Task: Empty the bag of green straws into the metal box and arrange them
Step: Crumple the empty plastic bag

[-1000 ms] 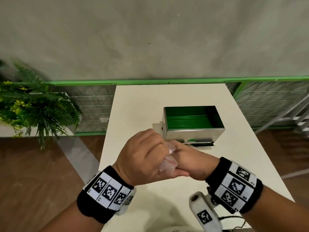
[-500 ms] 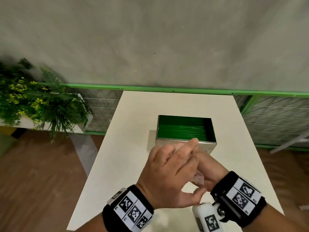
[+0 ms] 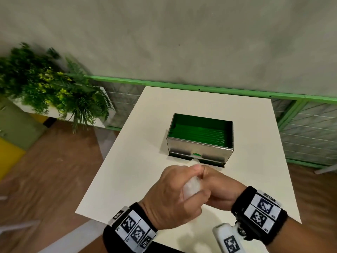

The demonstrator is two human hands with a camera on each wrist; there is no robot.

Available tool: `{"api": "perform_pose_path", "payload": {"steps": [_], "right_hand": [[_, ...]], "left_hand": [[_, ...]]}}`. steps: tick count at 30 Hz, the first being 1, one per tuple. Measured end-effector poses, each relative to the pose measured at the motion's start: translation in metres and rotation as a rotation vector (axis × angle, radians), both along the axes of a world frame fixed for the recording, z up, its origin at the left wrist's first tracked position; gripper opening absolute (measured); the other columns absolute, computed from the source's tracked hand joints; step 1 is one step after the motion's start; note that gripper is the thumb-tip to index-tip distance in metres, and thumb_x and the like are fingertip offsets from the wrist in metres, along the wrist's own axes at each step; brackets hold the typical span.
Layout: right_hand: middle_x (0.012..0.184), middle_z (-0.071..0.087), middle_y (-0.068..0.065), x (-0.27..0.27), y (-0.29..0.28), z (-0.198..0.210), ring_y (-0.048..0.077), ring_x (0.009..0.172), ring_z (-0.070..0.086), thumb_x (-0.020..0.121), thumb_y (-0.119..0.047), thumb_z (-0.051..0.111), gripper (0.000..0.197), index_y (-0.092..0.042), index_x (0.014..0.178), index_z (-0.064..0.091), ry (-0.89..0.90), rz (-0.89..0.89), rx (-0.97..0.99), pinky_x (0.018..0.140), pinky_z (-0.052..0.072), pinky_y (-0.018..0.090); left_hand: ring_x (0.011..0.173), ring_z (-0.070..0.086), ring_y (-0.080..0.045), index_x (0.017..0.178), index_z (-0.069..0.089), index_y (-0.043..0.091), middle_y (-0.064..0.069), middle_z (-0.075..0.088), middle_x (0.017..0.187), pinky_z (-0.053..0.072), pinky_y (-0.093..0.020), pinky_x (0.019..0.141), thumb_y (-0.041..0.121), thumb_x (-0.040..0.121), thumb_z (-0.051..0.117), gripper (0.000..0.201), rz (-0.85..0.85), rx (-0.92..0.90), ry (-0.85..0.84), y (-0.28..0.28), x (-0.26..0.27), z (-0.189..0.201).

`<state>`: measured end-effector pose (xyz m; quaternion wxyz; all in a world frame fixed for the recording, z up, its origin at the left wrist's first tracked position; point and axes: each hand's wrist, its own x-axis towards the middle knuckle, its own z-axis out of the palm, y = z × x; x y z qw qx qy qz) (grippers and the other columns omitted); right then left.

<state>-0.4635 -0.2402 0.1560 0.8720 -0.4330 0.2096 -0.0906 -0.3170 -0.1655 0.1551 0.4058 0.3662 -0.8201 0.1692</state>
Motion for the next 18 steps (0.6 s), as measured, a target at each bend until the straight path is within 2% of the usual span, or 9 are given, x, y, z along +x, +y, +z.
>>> {"api": "perform_pose_path", "payload": {"steps": [3, 5, 7, 10, 12, 13, 15, 17, 18], "right_hand": [[0.092, 0.068, 0.016, 0.007, 0.003, -0.005, 0.025, 0.082, 0.068, 0.079, 0.01, 0.064, 0.036, 0.012, 0.114, 0.056, -0.043, 0.004, 0.063, 0.067, 0.055, 0.027], [0.093, 0.067, 0.012, 0.021, 0.007, -0.005, 0.022, 0.081, 0.067, 0.076, 0.01, 0.064, 0.045, 0.002, 0.119, 0.056, -0.031, 0.013, 0.029, 0.065, 0.053, 0.027], [0.088, 0.065, 0.01, 0.041, 0.014, -0.007, 0.019, 0.079, 0.065, 0.074, 0.008, 0.067, 0.043, -0.005, 0.113, 0.056, 0.014, -0.01, -0.012, 0.066, 0.051, 0.028], [0.089, 0.069, 0.004, 0.075, 0.025, -0.013, 0.016, 0.085, 0.067, 0.082, -0.013, 0.068, 0.018, -0.013, 0.098, 0.059, 0.187, -0.063, -0.083, 0.077, 0.056, 0.032], [0.102, 0.07, -0.006, 0.094, 0.028, -0.019, 0.015, 0.09, 0.067, 0.083, -0.039, 0.067, 0.03, -0.022, 0.106, 0.061, 0.39, 0.053, -0.414, 0.084, 0.054, 0.032], [0.107, 0.068, -0.012, 0.101, 0.027, -0.025, 0.014, 0.091, 0.066, 0.083, -0.048, 0.066, 0.034, -0.03, 0.111, 0.059, 0.481, 0.127, -0.65, 0.083, 0.052, 0.028], [0.108, 0.063, -0.015, 0.113, 0.024, -0.041, 0.007, 0.086, 0.063, 0.087, -0.044, 0.066, 0.024, -0.036, 0.109, 0.057, 0.562, 0.186, -0.938, 0.074, 0.05, 0.019], [0.098, 0.065, -0.011, 0.117, 0.02, -0.065, 0.005, 0.071, 0.06, 0.091, -0.032, 0.068, 0.01, -0.032, 0.099, 0.062, 0.616, 0.167, -0.906, 0.065, 0.048, 0.02], [0.093, 0.067, -0.01, 0.118, 0.019, -0.077, 0.006, 0.067, 0.058, 0.091, -0.03, 0.069, 0.007, -0.03, 0.095, 0.064, 0.673, 0.162, -0.85, 0.067, 0.049, 0.023]], "left_hand": [[0.12, 0.054, -0.028, 0.122, 0.054, 0.015, -0.011, 0.047, 0.134, 0.052, -0.04, 0.097, 0.014, 0.075, 0.07, 0.049, 0.022, 0.115, 0.066, 0.009, 0.012, -0.004], [0.117, 0.06, -0.031, 0.113, 0.061, 0.014, -0.009, 0.059, 0.125, 0.05, -0.043, 0.097, 0.02, 0.076, 0.069, 0.038, 0.117, 0.133, 0.066, 0.015, 0.025, -0.01], [0.106, 0.068, -0.031, 0.093, 0.069, 0.014, -0.006, 0.07, 0.103, 0.05, -0.048, 0.093, 0.026, 0.076, 0.068, 0.021, 0.232, 0.141, 0.125, 0.017, 0.043, -0.017], [0.072, 0.067, -0.024, 0.073, 0.071, 0.01, -0.004, 0.069, 0.075, 0.055, -0.039, 0.073, 0.025, 0.083, 0.067, 0.018, 0.29, 0.244, 0.277, 0.019, 0.078, -0.034], [0.059, 0.061, -0.02, 0.07, 0.068, 0.009, -0.001, 0.065, 0.068, 0.052, -0.034, 0.056, 0.02, 0.083, 0.069, 0.017, 0.366, 0.356, 0.375, 0.024, 0.109, -0.047], [0.058, 0.061, -0.018, 0.073, 0.068, 0.009, 0.0, 0.066, 0.07, 0.052, -0.033, 0.054, 0.019, 0.081, 0.068, 0.013, 0.419, 0.426, 0.421, 0.03, 0.127, -0.053], [0.069, 0.066, -0.012, 0.092, 0.07, 0.014, 0.008, 0.07, 0.087, 0.056, -0.03, 0.066, 0.019, 0.077, 0.066, 0.017, 0.554, 0.605, 0.555, 0.046, 0.168, -0.07], [0.086, 0.069, -0.005, 0.11, 0.062, 0.026, 0.016, 0.07, 0.108, 0.053, -0.021, 0.082, 0.016, 0.074, 0.067, 0.038, 0.686, 0.768, 0.68, 0.068, 0.218, -0.087], [0.09, 0.069, -0.005, 0.11, 0.061, 0.028, 0.017, 0.071, 0.112, 0.05, -0.018, 0.086, 0.012, 0.075, 0.069, 0.039, 0.74, 0.816, 0.704, 0.08, 0.243, -0.094]]}}
